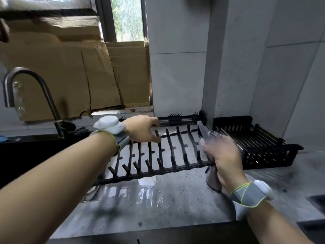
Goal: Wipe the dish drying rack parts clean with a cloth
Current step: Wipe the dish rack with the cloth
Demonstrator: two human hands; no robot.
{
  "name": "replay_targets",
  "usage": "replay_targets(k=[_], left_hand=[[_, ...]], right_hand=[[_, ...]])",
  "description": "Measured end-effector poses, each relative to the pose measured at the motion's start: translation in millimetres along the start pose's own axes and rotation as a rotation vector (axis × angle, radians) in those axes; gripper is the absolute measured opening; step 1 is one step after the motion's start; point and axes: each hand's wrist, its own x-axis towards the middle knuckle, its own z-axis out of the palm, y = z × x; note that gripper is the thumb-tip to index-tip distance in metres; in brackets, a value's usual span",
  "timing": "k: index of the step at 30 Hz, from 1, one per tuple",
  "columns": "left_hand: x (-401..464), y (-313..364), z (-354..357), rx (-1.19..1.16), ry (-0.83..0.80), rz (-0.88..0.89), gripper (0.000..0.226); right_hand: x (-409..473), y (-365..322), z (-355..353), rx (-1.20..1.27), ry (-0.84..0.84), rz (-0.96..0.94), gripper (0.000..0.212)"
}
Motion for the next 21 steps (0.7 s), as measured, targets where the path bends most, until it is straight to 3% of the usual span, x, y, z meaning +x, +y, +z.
replay_targets(k=[2,4,7,13,16,19,21], left_hand=[[9,8,1,-0.051,-0.073,0.0,0.052],[17,15,4,-0.121,-0.023,0.03,0.041],[17,14,9,-0.201,0.069,0.071,0.038],[7,11,21,-0.106,0.218,0.091,0.045],[2,13,16,-0.163,0.217,0.1,0.039],[0,15,10,-0.177,0.228,0.11,0.041],[-1,11,7,-0.15,0.232,0.101,0.041]], right_hand=[[-2,-8,-7,0.044,-0.01,0.003,0.047],[-2,-12,-15,0.084,-0.014,0.009,0.051],[-4,-15,-21,0.104,-0.059,0.0,0.031],[11,-44,-31,-0.023,-0.125,-0.012,0.019],[37,-69,-20,-0.307,-0.124,-0.208,0.023],[58,-83,-5,-0.741,-0.245,-0.371,0.024],[63,-86,0,-0.882,-0.327,-0.447,0.024]])
